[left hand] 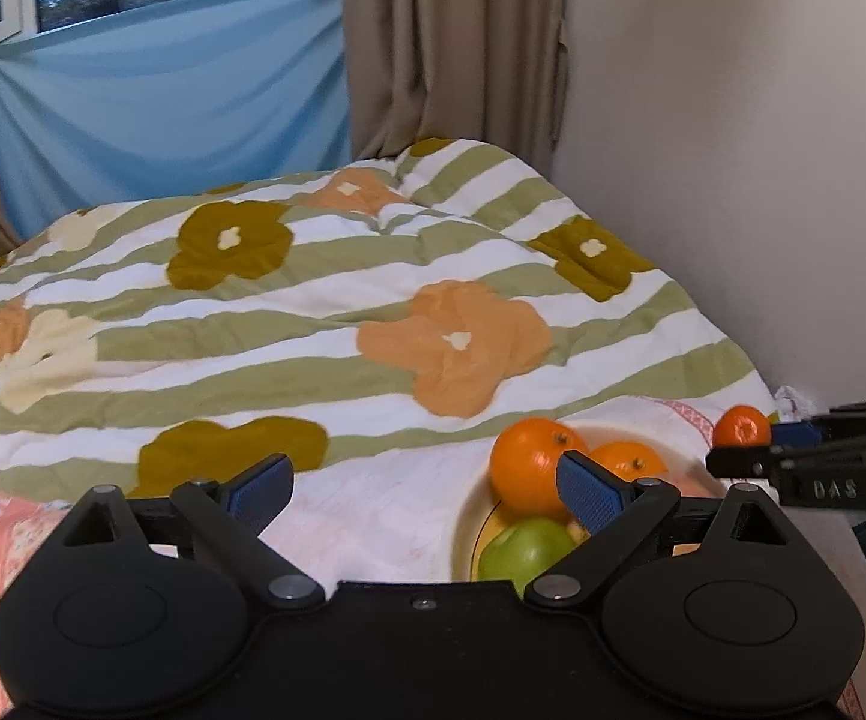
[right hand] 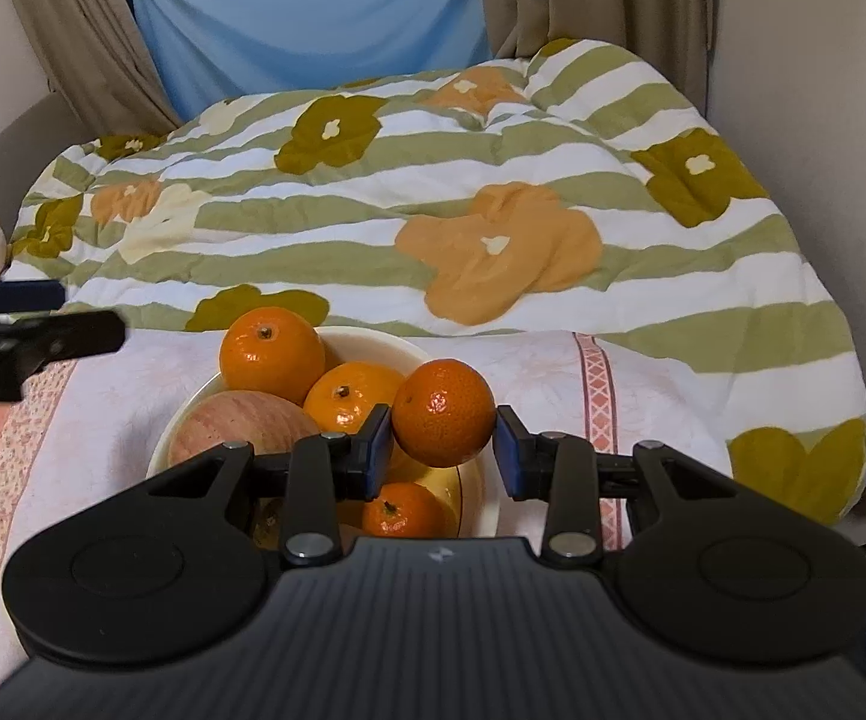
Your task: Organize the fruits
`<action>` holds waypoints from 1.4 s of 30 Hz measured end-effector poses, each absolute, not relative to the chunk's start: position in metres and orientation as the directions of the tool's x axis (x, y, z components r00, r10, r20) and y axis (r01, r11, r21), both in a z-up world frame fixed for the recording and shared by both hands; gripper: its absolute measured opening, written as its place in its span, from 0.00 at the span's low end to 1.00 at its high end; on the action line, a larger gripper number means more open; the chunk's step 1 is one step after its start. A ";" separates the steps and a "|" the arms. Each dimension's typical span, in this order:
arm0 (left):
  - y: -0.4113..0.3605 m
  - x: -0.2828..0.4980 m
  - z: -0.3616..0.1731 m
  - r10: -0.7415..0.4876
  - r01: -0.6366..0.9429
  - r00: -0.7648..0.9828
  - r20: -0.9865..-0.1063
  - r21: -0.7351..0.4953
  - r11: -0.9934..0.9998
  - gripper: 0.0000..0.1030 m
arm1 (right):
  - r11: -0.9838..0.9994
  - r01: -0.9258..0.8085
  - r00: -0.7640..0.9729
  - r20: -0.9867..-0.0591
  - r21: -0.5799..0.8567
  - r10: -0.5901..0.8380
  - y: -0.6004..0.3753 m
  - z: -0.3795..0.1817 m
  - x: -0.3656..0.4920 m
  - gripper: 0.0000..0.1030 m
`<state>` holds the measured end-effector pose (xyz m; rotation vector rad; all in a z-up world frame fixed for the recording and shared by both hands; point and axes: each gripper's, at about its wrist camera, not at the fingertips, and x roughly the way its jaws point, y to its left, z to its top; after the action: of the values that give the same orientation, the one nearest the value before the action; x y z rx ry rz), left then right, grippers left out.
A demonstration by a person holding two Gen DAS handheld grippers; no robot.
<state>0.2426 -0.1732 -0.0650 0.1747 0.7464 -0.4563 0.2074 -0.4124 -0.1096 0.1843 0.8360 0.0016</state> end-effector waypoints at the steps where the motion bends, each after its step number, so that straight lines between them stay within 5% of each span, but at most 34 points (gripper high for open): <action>1: -0.171 0.241 -0.066 -0.332 0.453 0.642 -0.691 -0.008 0.892 0.94 | 0.985 0.066 0.667 -0.741 0.162 0.077 -0.413 -0.111 0.209 0.49; 5: -0.164 0.234 -0.070 -0.307 0.426 0.647 -0.698 -0.004 0.905 0.94 | 0.985 0.053 0.653 -0.752 0.166 0.092 -0.412 -0.116 0.212 0.52; 7: -0.162 0.231 -0.071 -0.293 0.411 0.651 -0.700 0.001 0.912 0.94 | 0.985 0.044 0.660 -0.745 0.168 0.098 -0.412 -0.116 0.210 0.67; 9: -0.161 0.226 -0.071 -0.282 0.395 0.660 -0.696 0.003 0.919 0.94 | 0.986 0.054 0.664 -0.743 0.161 0.085 -0.412 -0.117 0.208 1.00; 23: -0.127 0.154 -0.018 -0.231 0.272 0.756 -0.613 -0.026 0.962 0.94 | 0.997 -0.002 0.725 -0.687 0.071 0.050 -0.392 -0.059 0.157 1.00; 42: -0.048 0.032 0.062 -0.193 0.223 0.856 -0.480 0.005 0.975 1.00 | 0.989 0.139 0.819 -0.555 -0.055 -0.147 -0.273 0.060 0.005 1.00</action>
<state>0.0315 -0.0478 0.0617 0.0609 0.4977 -0.2186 0.0048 -0.2729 0.0599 -0.0125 0.5919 -0.1523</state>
